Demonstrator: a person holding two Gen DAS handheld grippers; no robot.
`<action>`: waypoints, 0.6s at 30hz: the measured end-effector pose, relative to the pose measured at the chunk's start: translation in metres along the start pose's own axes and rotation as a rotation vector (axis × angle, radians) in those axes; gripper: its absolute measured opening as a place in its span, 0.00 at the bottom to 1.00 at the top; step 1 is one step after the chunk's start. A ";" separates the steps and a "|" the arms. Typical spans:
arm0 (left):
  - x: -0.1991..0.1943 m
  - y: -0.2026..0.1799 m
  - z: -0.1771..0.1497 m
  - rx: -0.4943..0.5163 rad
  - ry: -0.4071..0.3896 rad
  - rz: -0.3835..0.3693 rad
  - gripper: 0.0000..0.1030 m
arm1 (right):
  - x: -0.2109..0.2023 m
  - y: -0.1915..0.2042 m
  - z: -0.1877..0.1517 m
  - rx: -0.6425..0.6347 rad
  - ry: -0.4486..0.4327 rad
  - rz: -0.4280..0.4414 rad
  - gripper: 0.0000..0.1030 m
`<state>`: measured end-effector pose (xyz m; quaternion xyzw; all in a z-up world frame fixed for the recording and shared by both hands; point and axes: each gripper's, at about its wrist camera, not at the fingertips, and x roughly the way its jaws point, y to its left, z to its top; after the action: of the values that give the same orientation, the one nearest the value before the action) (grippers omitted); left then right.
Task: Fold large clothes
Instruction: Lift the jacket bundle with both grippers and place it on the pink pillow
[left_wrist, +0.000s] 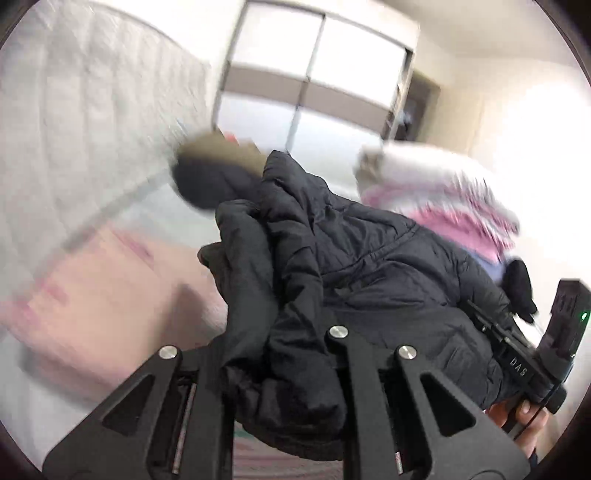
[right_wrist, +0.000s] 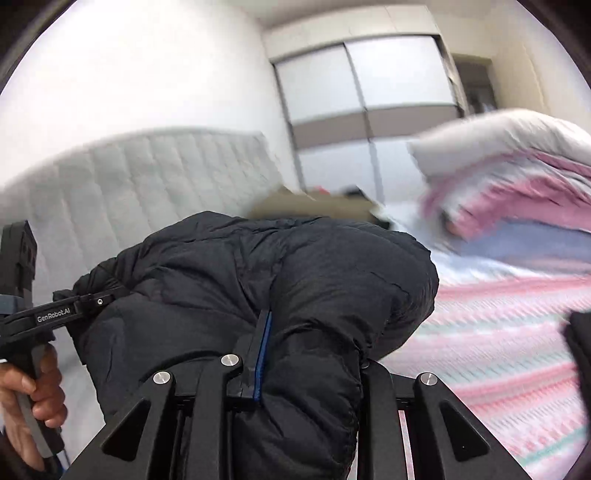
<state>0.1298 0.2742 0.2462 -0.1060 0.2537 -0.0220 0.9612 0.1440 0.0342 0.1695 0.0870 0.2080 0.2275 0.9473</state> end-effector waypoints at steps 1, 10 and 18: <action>-0.013 0.014 0.015 0.001 -0.032 0.028 0.14 | 0.009 0.017 0.010 0.006 -0.028 0.050 0.23; -0.004 0.221 0.004 -0.118 0.029 0.356 0.17 | 0.145 0.168 -0.014 -0.014 -0.008 0.322 0.24; 0.018 0.305 -0.054 -0.429 0.070 0.237 0.39 | 0.216 0.182 -0.070 0.058 0.270 0.362 0.54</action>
<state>0.1152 0.5598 0.1257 -0.2764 0.2961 0.1416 0.9033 0.2164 0.3006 0.0770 0.1188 0.3204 0.3971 0.8518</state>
